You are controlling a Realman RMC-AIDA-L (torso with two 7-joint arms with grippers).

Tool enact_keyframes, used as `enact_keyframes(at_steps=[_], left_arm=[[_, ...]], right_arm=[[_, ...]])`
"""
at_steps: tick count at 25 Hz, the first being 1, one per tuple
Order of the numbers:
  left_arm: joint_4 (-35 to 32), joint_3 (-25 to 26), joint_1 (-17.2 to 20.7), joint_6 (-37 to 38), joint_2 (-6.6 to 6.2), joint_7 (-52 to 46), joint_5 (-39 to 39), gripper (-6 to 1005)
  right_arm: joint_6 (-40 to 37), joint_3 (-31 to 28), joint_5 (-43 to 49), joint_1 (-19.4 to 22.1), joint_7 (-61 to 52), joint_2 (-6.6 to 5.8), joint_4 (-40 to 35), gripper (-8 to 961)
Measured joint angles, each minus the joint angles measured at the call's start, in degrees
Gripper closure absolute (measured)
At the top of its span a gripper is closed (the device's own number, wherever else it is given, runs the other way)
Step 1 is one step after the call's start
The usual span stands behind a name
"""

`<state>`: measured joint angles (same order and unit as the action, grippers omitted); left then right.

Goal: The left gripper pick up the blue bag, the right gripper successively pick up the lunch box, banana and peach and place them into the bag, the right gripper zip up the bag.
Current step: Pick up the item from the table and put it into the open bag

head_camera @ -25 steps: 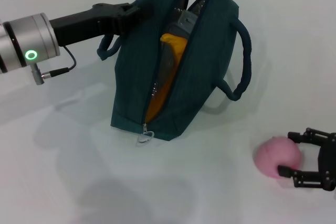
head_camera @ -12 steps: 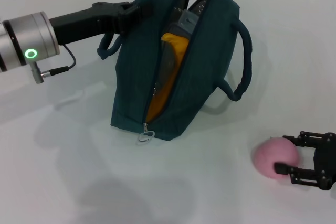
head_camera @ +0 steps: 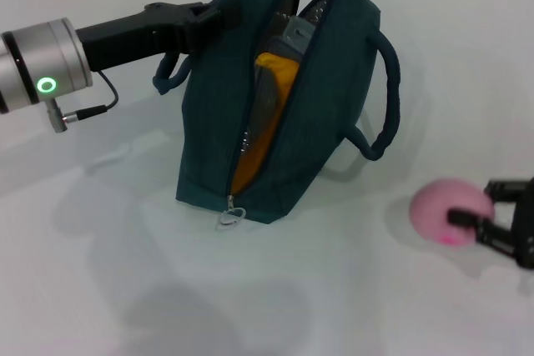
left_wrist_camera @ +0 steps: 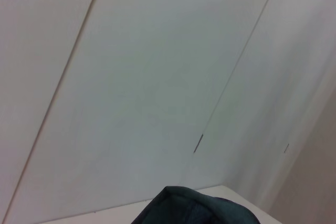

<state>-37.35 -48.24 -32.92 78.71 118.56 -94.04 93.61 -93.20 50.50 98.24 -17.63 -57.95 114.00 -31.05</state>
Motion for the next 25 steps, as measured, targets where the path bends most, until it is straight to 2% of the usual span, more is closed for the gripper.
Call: enact_keyframes(at_steps=[5,8,10,13,17,21,25], left_arm=[[-0.12,0.08,0.1,0.23,0.26,1.18,0.0,958],[-0.18,-0.02,-0.01,0.43,0.54,1.57,-0.66,958],[-0.22,-0.09,0.09,1.1,0.57,1.74,-1.94,958],[-0.22,-0.07,0.35,2.7,0.4,1.91,-3.66,958],[0.0,-0.3,0.17,3.19,0.27,1.92,-4.01,958],[0.16,-0.31,0.04,3.21,0.23,2.01,-3.87,958],[0.18,-0.22,0.05,3.19,0.23,2.03,-3.85,958]], right_arm=[[-5.98,0.13,-12.56,-0.21,1.93,0.57,0.03,651],[-8.21,0.48,-19.25,-2.52,1.1,0.95,0.34,691],[-8.26,0.4,-22.02,-5.47,-1.52,1.08,0.24,707],[-5.91,0.08,-22.86,-9.58,-6.54,1.12,-0.3,715],[2.68,1.05,-22.46,-14.81,-13.54,1.21,-2.62,715],[7.03,7.09,-21.45,-19.07,-17.14,1.23,-3.92,714],[6.74,12.33,-21.38,-20.13,-18.06,1.27,-6.14,714]])
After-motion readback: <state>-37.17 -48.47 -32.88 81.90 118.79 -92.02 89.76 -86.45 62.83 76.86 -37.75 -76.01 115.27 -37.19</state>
